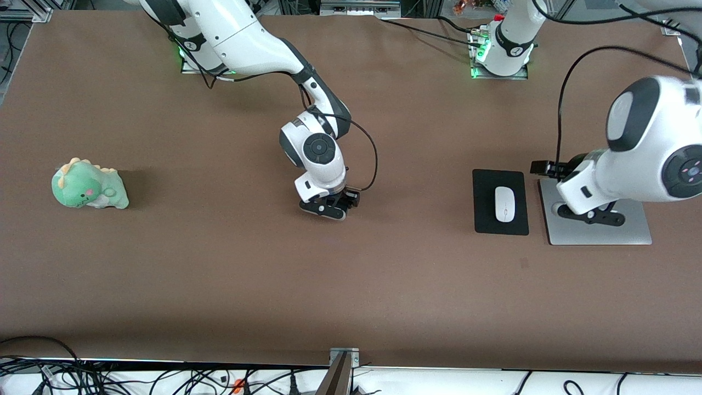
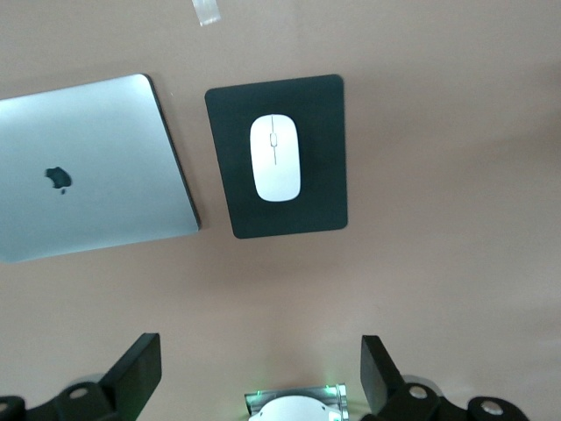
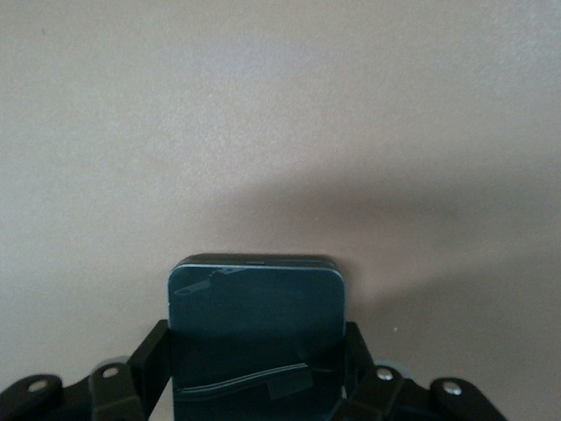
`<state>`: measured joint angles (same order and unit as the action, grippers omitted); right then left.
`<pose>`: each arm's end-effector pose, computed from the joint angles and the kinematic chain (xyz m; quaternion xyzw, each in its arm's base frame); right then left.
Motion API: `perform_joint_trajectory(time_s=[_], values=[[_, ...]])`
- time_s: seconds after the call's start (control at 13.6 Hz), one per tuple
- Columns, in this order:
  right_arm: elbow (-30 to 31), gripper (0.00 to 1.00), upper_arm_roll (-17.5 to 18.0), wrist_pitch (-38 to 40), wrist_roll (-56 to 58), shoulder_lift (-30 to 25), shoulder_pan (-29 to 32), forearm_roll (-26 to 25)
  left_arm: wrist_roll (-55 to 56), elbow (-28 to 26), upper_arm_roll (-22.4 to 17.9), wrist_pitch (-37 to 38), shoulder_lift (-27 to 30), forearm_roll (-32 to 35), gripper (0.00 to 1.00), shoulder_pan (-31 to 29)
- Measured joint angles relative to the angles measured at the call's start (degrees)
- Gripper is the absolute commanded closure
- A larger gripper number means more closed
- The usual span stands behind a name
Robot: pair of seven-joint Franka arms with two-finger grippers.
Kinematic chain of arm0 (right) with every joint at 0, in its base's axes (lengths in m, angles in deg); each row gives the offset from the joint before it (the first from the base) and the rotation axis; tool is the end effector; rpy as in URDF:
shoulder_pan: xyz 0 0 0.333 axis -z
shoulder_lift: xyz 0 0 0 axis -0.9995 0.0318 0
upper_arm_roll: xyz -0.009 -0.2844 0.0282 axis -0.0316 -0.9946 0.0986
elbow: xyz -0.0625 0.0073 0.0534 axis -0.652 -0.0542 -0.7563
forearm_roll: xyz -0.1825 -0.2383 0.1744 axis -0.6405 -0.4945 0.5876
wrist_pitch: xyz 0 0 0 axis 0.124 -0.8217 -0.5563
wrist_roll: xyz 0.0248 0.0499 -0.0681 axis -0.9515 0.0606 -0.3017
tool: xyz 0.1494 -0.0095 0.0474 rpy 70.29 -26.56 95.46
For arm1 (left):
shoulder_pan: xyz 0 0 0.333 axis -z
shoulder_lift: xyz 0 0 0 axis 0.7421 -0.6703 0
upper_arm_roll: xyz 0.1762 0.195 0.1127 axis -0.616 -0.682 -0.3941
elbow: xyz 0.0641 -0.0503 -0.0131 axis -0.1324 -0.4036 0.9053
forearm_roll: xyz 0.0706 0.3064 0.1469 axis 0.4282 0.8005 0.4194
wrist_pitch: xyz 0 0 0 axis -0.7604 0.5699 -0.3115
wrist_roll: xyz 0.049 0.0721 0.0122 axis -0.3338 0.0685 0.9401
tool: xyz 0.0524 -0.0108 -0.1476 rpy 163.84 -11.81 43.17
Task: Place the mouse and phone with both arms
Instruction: 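Raise the left gripper away while the right gripper lifts the phone, then carry the black phone toward the green dinosaur toy with the right gripper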
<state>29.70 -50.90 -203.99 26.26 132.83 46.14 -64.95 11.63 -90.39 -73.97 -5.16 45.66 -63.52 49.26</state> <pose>0.5063 0.4387 0.1388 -0.9888 0.1446 -0.0207 0.0317 0.5475 -0.0576 0.4233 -0.9800 0.0749 0.1841 0.0094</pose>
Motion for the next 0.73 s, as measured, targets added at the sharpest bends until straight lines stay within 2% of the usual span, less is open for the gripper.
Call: perform_joint_trajectory(time_s=[0.15,0.29,0.37,0.59,0.73], values=[[-0.77,0.66,-0.54,2.28,1.53,-0.32,0.19,0.0,0.0,2.68,-0.08,1.59,2.39,0.0,0.0,0.1],[-1.73,0.66,-1.15,7.57,6.24,-2.32,1.73,0.01,0.0,1.37,-0.27,2.22,6.51,0.0,0.0,0.0],[-2.02,0.66,-1.39,11.25,10.45,-4.19,3.6,0.01,0.0,-1.5,-0.34,0.96,9.18,0.0,0.0,-0.05],[-2.0,0.65,-1.68,20.92,26.17,-9.92,11.71,0.05,-0.03,-16.16,-0.44,-8.74,19.02,0.0,0.0,-0.12],[-1.19,0.64,-1.87,22.83,35.99,-11.47,16.87,0.05,-0.12,-18.64,-0.66,-10.8,22.03,0.41,0.0,-0.14]])
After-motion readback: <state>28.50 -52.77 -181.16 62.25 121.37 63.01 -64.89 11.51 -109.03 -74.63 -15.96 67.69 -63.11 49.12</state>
